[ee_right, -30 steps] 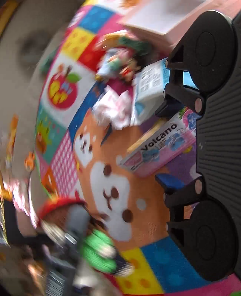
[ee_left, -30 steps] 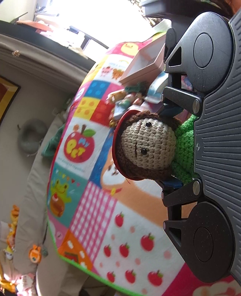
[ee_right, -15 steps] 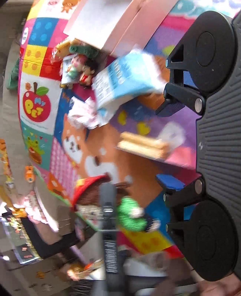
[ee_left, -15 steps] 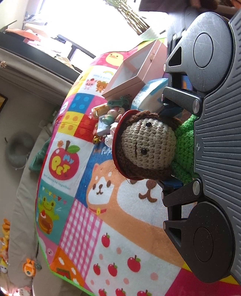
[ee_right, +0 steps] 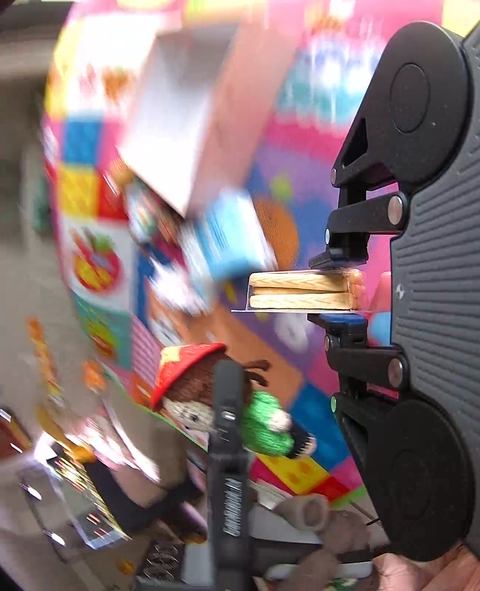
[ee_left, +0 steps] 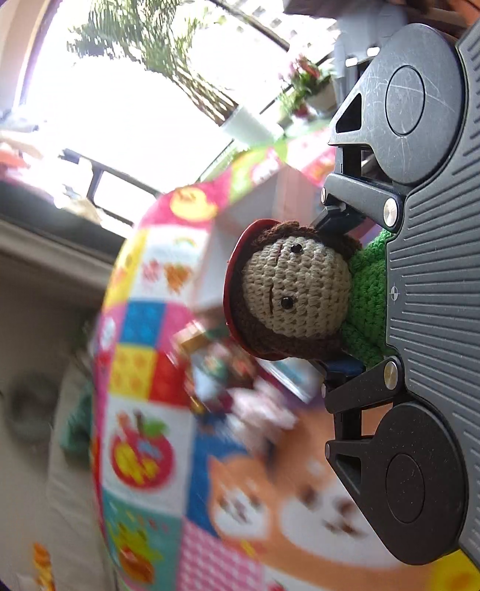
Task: Organize objects
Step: 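Lower the doll into the pink box with the left gripper while the right drops its item in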
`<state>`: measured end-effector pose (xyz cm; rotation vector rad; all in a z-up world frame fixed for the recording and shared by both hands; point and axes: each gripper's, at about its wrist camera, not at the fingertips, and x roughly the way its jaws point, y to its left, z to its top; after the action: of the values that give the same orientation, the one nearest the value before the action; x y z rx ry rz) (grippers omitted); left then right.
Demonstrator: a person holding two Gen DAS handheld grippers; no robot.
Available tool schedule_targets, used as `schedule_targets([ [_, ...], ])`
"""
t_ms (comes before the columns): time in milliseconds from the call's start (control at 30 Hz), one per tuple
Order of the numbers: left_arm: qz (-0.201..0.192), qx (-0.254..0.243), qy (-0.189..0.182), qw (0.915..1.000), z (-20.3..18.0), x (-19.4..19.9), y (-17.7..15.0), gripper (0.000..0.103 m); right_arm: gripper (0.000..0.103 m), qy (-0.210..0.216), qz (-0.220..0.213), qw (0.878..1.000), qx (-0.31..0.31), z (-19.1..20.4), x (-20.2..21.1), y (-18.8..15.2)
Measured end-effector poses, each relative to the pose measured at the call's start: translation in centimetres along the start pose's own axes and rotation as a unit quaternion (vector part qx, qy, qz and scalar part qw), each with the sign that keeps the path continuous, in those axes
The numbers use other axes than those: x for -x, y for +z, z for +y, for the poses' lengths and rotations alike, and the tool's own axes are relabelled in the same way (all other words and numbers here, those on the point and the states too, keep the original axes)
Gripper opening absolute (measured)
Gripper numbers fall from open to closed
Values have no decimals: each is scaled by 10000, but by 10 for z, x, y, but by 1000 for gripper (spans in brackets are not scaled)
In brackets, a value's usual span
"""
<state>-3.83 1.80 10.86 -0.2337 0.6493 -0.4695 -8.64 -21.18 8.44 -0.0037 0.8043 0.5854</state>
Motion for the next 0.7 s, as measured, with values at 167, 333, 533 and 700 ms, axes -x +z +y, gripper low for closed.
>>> schedule_targets([
  [167, -208, 316, -267, 9989, -34, -99, 74, 68, 22, -601, -853, 9933, -497, -45, 50, -5],
  [333, 211, 883, -249, 9956, -52, -207, 85, 68, 22, -889, -1159, 9860, -804, -77, 65, -16],
  [533, 1401, 931, -46, 9857, -57, -253, 51, 68, 22, -1164, -1153, 9810, -1040, -102, 69, -35],
  [700, 612, 13, -20, 9981, -61, -203, 67, 68, 22, -1197, -1178, 9788, -1176, -113, 62, -29],
])
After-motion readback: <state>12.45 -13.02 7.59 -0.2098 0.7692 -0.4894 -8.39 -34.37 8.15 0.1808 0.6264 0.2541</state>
